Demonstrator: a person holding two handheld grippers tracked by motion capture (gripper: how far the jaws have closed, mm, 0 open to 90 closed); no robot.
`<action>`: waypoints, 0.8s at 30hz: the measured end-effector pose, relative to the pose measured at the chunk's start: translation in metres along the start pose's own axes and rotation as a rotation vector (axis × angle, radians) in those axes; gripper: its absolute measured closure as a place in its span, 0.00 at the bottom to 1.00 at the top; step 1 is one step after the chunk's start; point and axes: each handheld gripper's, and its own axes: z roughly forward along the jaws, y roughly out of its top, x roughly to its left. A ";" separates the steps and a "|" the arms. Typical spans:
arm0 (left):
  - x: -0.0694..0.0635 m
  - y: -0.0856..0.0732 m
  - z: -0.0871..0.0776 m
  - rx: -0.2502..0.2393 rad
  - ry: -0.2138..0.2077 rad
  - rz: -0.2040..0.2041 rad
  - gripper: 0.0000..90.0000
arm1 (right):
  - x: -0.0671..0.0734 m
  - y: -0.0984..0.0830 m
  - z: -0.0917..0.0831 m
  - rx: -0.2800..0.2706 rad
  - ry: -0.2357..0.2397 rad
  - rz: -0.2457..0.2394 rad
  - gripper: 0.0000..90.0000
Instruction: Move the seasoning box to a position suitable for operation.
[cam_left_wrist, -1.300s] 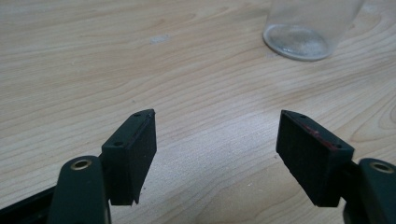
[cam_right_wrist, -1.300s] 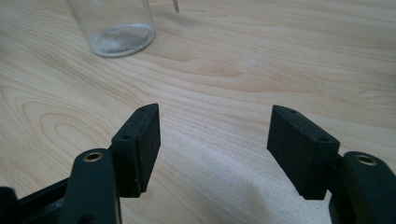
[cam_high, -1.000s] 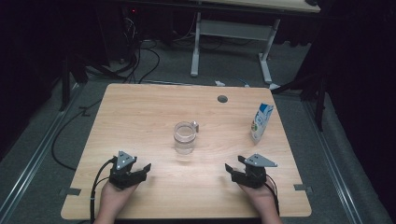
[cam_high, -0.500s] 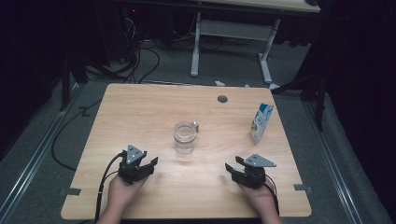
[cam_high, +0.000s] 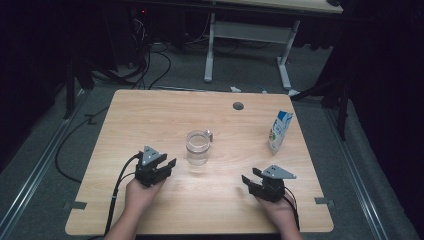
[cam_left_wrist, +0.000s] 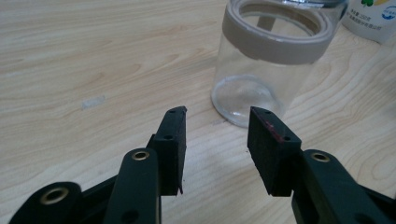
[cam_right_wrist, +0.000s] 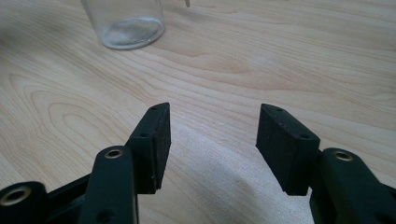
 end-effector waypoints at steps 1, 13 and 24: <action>0.000 0.002 0.002 0.004 -0.001 0.001 0.65 | 0.000 0.000 0.000 0.001 -0.001 -0.001 0.50; -0.003 0.020 0.019 -0.022 0.021 0.051 0.64 | 0.000 0.000 -0.001 -0.010 0.003 -0.007 0.50; 0.005 0.032 0.037 -0.001 0.024 0.027 0.85 | -0.001 0.000 -0.002 -0.013 0.003 -0.003 0.50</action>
